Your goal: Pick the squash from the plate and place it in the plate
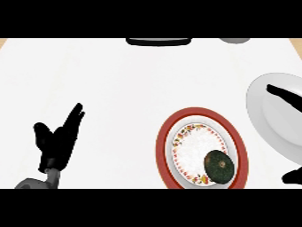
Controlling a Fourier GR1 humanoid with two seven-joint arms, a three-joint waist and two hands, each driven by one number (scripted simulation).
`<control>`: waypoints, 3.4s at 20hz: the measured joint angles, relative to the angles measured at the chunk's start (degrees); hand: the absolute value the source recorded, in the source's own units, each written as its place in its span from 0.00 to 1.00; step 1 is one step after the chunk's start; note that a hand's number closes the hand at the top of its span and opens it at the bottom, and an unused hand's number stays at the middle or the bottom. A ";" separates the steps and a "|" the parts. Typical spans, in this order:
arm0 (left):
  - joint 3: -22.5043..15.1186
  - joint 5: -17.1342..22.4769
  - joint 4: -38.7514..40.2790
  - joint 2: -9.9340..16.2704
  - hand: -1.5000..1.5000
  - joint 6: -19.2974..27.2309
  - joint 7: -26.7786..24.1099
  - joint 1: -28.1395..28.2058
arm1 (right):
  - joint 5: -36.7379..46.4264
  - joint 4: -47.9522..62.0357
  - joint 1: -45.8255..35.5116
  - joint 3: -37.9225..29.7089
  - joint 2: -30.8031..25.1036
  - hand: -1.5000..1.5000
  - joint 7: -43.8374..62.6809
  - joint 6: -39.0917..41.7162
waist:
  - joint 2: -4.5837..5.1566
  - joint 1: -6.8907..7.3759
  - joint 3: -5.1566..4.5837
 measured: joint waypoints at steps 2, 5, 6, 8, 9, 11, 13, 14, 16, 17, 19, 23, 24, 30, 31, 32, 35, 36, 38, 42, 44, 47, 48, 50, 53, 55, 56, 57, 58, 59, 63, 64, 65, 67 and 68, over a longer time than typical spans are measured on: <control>0.07 -0.39 -1.04 0.02 0.50 -0.03 0.26 0.73 | 1.99 -1.93 -0.26 1.97 1.19 0.00 3.35 0.21 | 0.01 0.08 0.02; 0.60 -0.61 -1.07 -0.16 0.50 -0.69 0.39 0.93 | 5.43 -3.58 -1.93 5.07 4.03 0.00 8.65 0.31 | 0.06 0.18 0.03; 0.79 -0.46 -1.37 -0.05 0.50 -1.06 0.95 0.93 | 7.28 -4.46 -1.97 6.41 5.16 0.00 10.17 -0.15 | 0.07 0.16 0.02; 1.34 -0.38 -0.65 -0.13 0.50 -2.05 0.82 0.72 | 10.02 -4.90 -2.25 8.08 6.86 0.00 12.44 0.02 | 0.06 0.12 0.05; 1.12 -0.76 -0.74 -0.70 0.50 -1.60 1.23 0.47 | 11.03 -5.67 -2.56 9.16 7.77 0.00 14.58 0.18 | 0.06 0.11 0.06; 1.42 -0.90 -0.46 -1.00 0.50 -1.94 1.93 0.05 | 12.76 -6.02 -1.54 10.31 8.97 0.00 15.71 0.84 | 0.04 -0.01 0.09; 1.42 -1.35 -1.75 -1.11 0.50 -1.74 2.13 1.05 | 14.81 -5.08 -1.43 12.49 11.22 0.00 16.75 1.10 | 0.04 0.14 0.10; 1.44 -1.77 -1.71 -1.44 0.50 -1.88 1.28 1.45 | 15.20 -4.48 -1.39 12.60 12.03 0.00 16.67 1.56 | 0.05 0.13 0.12; 1.72 -2.03 -2.56 -1.40 0.50 -2.12 1.94 1.93 | 15.92 -4.08 -1.39 13.23 13.76 0.00 17.44 2.58 | 0.07 0.11 0.09; 2.18 -1.73 -2.26 -1.38 0.50 -2.76 2.28 1.76 | 16.30 -4.04 -0.94 13.13 14.45 0.00 17.33 2.86 | 0.08 0.04 0.09; 2.00 -2.75 -1.85 -2.60 0.50 -2.21 1.54 1.64 | 16.92 -4.04 -2.18 13.63 16.46 0.00 19.31 4.00 | 0.07 0.04 0.13; 2.71 -3.50 -1.15 -3.23 0.50 -2.94 1.35 1.34 | 20.05 -4.14 -0.02 13.74 17.98 0.00 18.23 4.68 | -0.01 -0.12 0.16; 2.75 -3.55 -1.50 -3.38 0.50 -2.91 1.93 1.34 | 21.80 -3.34 0.28 14.27 18.55 0.00 17.79 4.25 | 0.00 -0.10 0.16; 3.14 -4.46 -3.23 -3.63 0.50 -3.40 3.27 2.58 | 29.44 -2.90 0.81 16.80 21.84 0.00 20.90 4.40 | 0.02 -0.05 0.13; 3.20 -4.69 -2.83 -4.05 0.50 -3.51 2.74 2.52 | 30.22 -1.96 0.67 16.77 22.30 0.00 20.56 4.53 | 0.01 -0.05 0.13; 3.59 -4.45 -2.21 -4.08 0.50 -4.28 2.26 2.33 | 31.43 -0.89 0.55 17.35 23.27 0.00 20.58 4.33 | 0.00 -0.04 0.15; 4.20 -4.77 -1.87 -4.55 0.50 -4.82 2.37 1.93 | 32.62 1.04 0.16 16.79 24.75 0.00 19.71 5.35 | -0.01 -0.03 0.18; 4.11 -5.20 -1.96 -4.92 0.50 -4.74 2.38 1.91 | 32.96 1.22 -0.24 16.76 25.56 0.00 20.24 6.09 | -0.01 -0.02 0.19; 4.40 -5.60 -2.81 -5.00 0.50 -4.53 3.29 2.23 | 34.01 3.51 -0.56 16.78 26.77 0.00 19.09 6.45 | 0.02 0.04 0.16; 5.14 -6.07 -2.48 -5.44 0.50 -5.47 1.45 3.08 | 36.75 6.15 0.32 17.87 28.25 1.00 17.12 6.64 | -0.04 0.02 0.21; 5.17 -6.22 -2.46 -5.81 0.50 -5.19 2.85 2.35 | 37.48 7.42 -0.01 18.55 27.77 1.00 15.62 8.10 | -0.01 0.00 0.19; 5.33 -6.74 -3.14 -5.83 0.50 -5.45 3.31 2.65 | 40.32 8.02 -0.09 20.11 28.01 1.00 13.72 8.60 | -0.07 0.01 0.06; 5.37 -6.91 -3.07 -6.11 0.50 -5.46 3.36 2.64 | 40.73 8.05 -0.07 19.71 27.73 1.00 12.89 8.82 | -0.07 -0.03 0.06; 5.88 -6.80 -3.85 -5.80 0.50 -6.00 4.25 3.03 | 42.18 9.26 -0.46 19.26 27.98 1.00 10.90 8.47 | -0.03 -0.01 0.00; 6.02 -7.61 -3.41 -6.62 0.50 -6.06 3.52 3.04 | 44.59 10.24 0.02 18.81 28.22 1.00 8.44 7.22 | -0.12 -0.06 -0.04; 6.76 -7.38 -2.93 -6.29 0.50 -7.01 3.69 2.82 | 46.11 9.32 0.10 18.49 28.29 1.00 7.88 7.01 | -0.08 -0.13 0.00; 6.67 -7.80 -2.27 -6.92 0.50 -6.75 2.89 2.67 | 46.80 8.63 0.17 18.31 28.51 1.00 7.77 6.41 | -0.10 -0.19 0.07; 6.86 -7.63 -2.78 -6.71 0.50 -6.88 3.09 2.89 | 47.55 9.73 -0.86 17.23 29.95 1.00 9.44 5.12 | -0.07 0.01 0.10; 6.62 -7.68 -2.99 -6.80 0.50 -6.94 3.44 2.69 | 48.42 11.16 -2.22 15.77 31.93 1.00 12.38 3.65 | 0.06 0.21 0.11; 6.59 -7.69 -3.10 -6.84 0.50 -6.94 3.47 2.64 | 49.38 12.32 -3.25 13.97 33.78 1.00 15.86 1.93 | 0.17 0.25 0.10; 6.68 -7.71 -4.06 -6.58 0.50 -6.96 3.69 2.68 | 53.61 16.80 -7.73 4.94 38.71 1.00 29.66 -5.52 | 0.80 0.60 0.01; 6.62 -7.71 -4.20 -6.59 0.50 -7.00 3.73 2.59 | 55.37 17.54 -9.27 3.17 39.63 1.00 32.84 -7.70 | 0.87 0.90 -0.05; 6.47 -7.93 -4.21 -6.64 0.50 -6.97 3.60 2.50 | 57.47 18.25 -11.10 1.55 40.21 1.00 35.77 -9.85 | 0.95 1.33 -0.09; 6.22 -8.06 -4.15 -6.68 0.50 -7.23 3.54 2.00 | 62.45 20.04 -14.89 -1.08 40.81 1.00 40.94 -13.60 | 1.21 2.21 -0.22; 6.16 -8.10 -4.10 -6.75 0.50 -7.25 3.56 1.78 | 65.27 20.92 -16.75 -2.10 41.08 1.00 43.24 -15.06 | 1.26 2.63 -0.27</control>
